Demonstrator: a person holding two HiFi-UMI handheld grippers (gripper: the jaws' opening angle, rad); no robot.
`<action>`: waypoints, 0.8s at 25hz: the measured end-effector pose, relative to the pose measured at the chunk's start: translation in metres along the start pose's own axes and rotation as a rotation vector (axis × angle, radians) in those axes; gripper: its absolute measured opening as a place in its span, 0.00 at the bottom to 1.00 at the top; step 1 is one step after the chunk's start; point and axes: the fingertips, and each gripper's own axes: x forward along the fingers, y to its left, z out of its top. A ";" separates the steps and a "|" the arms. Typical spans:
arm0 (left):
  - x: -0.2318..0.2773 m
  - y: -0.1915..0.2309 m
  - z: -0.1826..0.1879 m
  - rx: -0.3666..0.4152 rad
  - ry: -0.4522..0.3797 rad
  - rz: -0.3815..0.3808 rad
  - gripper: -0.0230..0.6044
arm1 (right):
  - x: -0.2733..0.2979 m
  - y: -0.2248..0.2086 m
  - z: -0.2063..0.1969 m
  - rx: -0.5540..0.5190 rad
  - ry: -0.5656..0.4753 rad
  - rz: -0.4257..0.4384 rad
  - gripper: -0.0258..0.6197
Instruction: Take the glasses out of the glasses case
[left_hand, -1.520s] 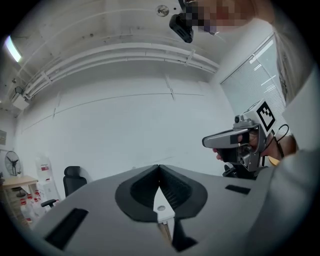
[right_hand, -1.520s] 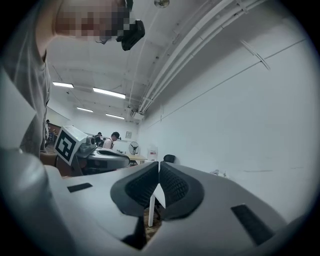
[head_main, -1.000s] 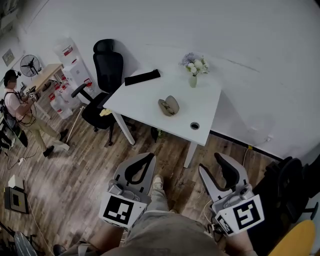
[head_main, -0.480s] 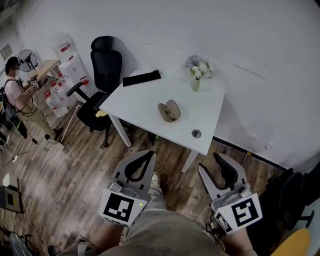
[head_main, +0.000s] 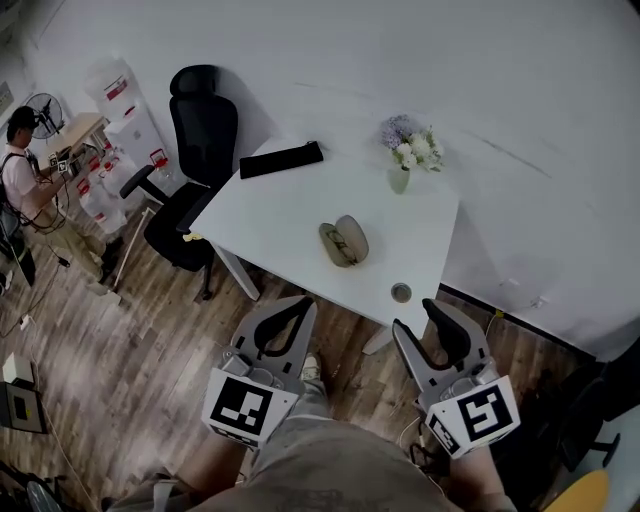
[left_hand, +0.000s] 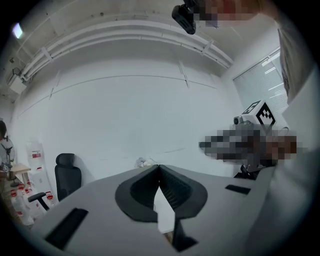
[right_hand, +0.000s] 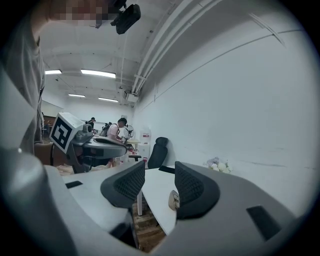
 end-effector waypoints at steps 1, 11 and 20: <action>0.010 0.009 0.000 0.001 0.005 -0.003 0.06 | 0.011 -0.007 0.000 0.005 0.008 -0.003 0.35; 0.104 0.098 -0.013 0.017 0.076 -0.063 0.06 | 0.131 -0.066 0.006 0.035 0.066 -0.031 0.35; 0.169 0.154 -0.040 0.028 0.135 -0.138 0.06 | 0.218 -0.096 0.000 0.049 0.118 -0.051 0.35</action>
